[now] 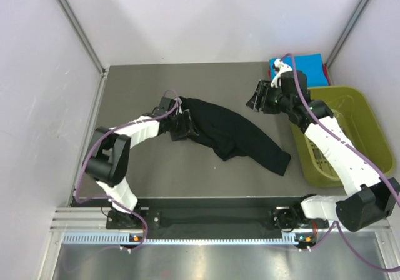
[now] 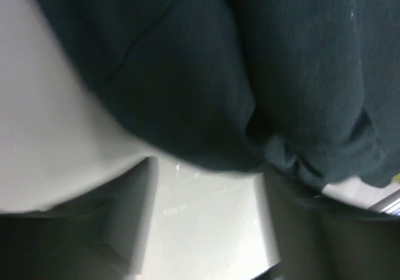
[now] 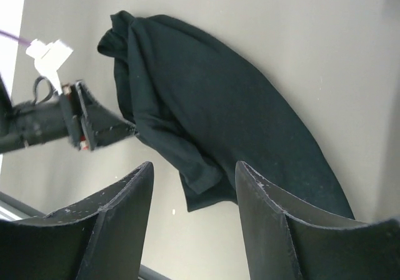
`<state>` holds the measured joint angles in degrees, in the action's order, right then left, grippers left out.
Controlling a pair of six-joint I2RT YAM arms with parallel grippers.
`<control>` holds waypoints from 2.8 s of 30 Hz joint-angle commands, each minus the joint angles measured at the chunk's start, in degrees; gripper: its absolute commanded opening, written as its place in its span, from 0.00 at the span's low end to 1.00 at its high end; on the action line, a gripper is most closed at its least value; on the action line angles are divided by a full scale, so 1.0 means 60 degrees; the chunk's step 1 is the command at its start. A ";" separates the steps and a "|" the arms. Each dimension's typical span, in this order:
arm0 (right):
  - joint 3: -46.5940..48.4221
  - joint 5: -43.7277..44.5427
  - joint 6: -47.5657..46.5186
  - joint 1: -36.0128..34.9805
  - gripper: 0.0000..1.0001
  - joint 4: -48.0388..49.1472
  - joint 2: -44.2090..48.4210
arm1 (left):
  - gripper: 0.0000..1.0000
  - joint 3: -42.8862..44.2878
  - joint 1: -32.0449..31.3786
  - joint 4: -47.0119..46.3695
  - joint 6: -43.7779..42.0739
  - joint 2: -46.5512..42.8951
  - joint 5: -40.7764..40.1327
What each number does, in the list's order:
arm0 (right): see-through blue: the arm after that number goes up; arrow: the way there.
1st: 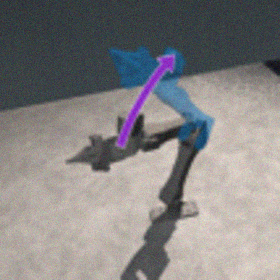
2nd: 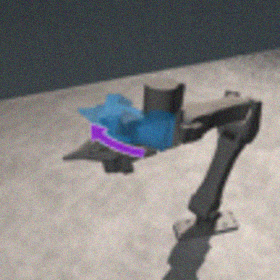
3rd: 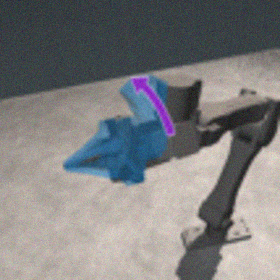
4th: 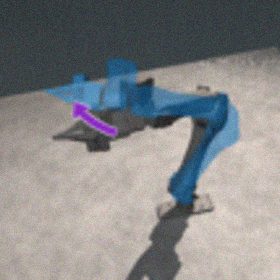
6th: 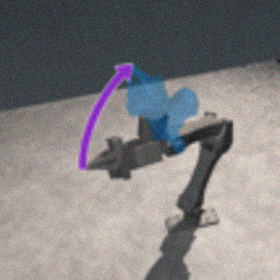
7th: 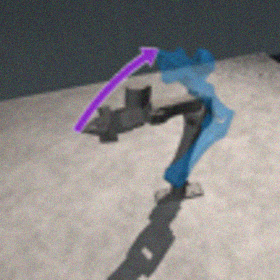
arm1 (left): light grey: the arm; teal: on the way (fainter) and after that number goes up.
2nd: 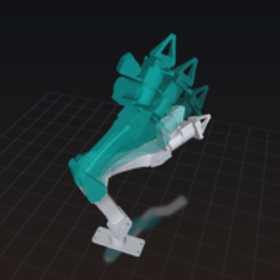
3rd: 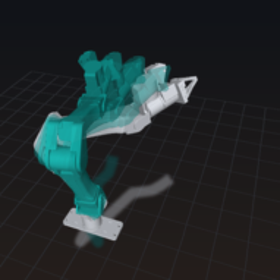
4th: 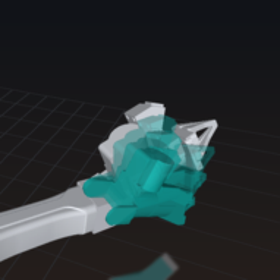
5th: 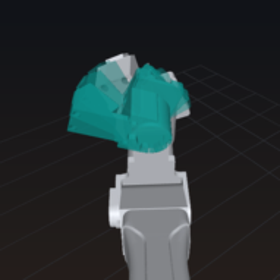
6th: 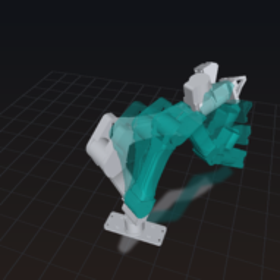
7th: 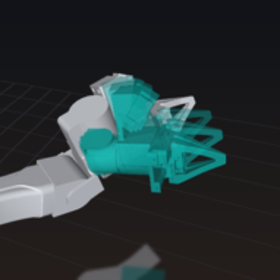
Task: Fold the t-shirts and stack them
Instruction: Flatten the tshirt out
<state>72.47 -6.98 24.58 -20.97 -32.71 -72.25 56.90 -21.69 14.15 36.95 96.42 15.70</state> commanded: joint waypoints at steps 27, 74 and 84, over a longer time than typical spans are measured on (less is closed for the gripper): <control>-0.1779 -0.0054 -0.0142 -0.0225 0.51 0.0661 0.0924 | 0.00 0.3609 0.2443 0.4849 -0.2087 -0.2843 -0.5784; -0.5281 0.3508 0.2320 -0.1807 0.52 0.2082 -0.1566 | 0.20 -0.0944 -0.0413 0.1112 -0.0357 -0.1319 -0.3041; -0.4376 0.4340 0.1896 -0.1778 0.00 0.1573 -0.1905 | 0.00 0.1821 -0.0398 0.3934 -0.1396 -0.2066 -0.5222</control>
<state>41.98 14.24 37.47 -31.00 -21.37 -83.31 59.75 -24.16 30.96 32.34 88.62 -7.53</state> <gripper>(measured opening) 0.020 0.017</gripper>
